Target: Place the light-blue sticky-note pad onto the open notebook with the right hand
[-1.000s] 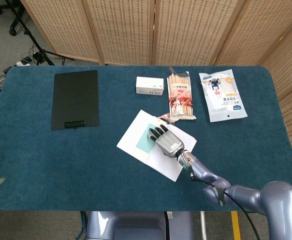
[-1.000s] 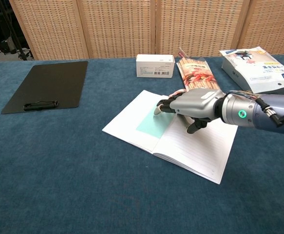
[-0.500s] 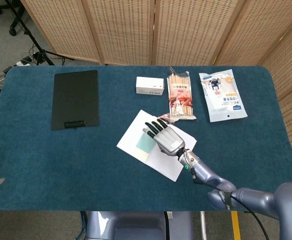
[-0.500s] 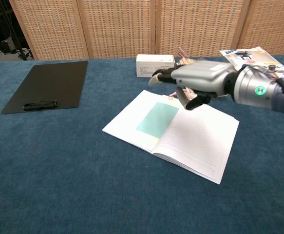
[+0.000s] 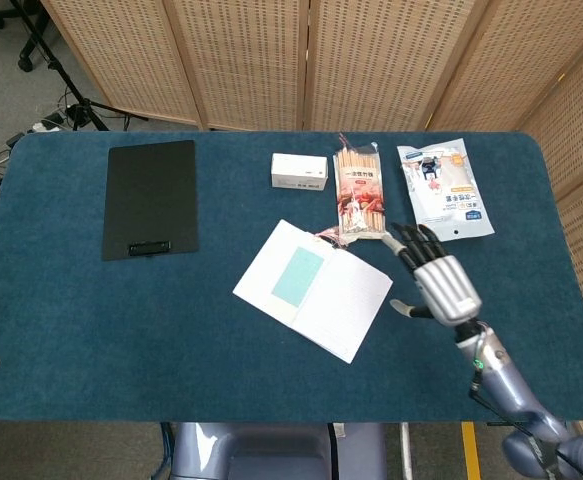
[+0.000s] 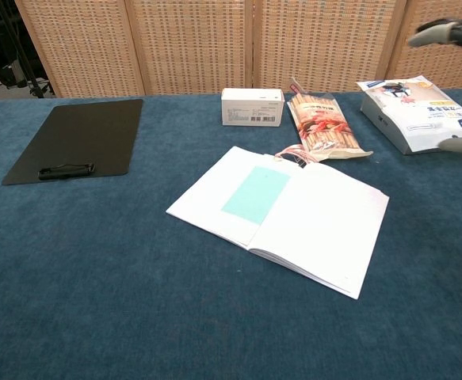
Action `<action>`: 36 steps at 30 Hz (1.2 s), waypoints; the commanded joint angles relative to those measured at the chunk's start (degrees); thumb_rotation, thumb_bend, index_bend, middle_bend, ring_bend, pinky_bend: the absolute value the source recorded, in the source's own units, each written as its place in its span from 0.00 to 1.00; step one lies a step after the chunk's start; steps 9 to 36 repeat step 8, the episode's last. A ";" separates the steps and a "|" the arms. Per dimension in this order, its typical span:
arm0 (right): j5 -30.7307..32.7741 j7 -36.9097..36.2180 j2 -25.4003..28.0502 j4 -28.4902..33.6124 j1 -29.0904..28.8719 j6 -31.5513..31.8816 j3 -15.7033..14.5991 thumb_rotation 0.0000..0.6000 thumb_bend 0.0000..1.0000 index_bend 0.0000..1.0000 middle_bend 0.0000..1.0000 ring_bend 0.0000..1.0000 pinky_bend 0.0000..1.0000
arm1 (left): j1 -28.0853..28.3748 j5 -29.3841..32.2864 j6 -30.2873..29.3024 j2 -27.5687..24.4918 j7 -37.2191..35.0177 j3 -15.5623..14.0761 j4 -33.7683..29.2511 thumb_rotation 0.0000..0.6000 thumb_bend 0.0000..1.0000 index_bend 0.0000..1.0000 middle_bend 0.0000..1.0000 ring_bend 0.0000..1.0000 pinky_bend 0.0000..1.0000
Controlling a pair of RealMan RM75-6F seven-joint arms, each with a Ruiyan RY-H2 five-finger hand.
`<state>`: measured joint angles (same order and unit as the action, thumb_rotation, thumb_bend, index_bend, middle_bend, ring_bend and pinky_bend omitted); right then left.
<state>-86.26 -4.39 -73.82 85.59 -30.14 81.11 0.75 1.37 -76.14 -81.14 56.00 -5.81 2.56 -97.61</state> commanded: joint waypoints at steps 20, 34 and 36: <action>-6.28 -9.23 1.31 -7.53 14.66 17.48 -4.65 1.00 0.00 0.01 0.00 0.00 0.01 | -2.09 -2.86 -5.78 2.66 4.51 -0.40 0.31 1.00 0.00 0.00 0.00 0.00 0.00; -6.28 -9.23 1.31 -7.53 14.66 17.48 -4.65 1.00 0.00 0.01 0.00 0.00 0.01 | -2.09 -2.86 -5.78 2.66 4.51 -0.40 0.31 1.00 0.00 0.00 0.00 0.00 0.00; -6.28 -9.23 1.31 -7.53 14.66 17.48 -4.65 1.00 0.00 0.01 0.00 0.00 0.01 | -2.09 -2.86 -5.78 2.66 4.51 -0.40 0.31 1.00 0.00 0.00 0.00 0.00 0.00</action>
